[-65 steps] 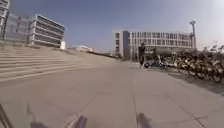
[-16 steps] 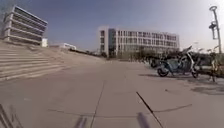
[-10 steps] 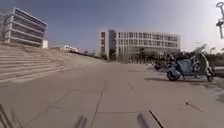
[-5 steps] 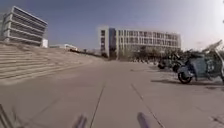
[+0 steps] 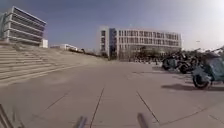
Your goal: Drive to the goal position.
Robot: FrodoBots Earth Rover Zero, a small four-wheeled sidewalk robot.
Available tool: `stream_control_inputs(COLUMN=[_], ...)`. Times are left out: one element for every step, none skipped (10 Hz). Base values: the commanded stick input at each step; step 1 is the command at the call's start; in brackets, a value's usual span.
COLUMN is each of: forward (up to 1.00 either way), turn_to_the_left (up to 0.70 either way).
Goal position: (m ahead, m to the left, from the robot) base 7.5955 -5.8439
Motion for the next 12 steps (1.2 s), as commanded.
stream_control_inputs(forward=[1.0,1.0,1.0,1.0,1.0,1.0,1.0,1.0,1.0,1.0,1.0,1.0], turn_to_the_left=[-0.04,-0.19,-0.39,-0.29,0.0,0.0,0.0,0.0,0.0,0.0,0.0,0.0])
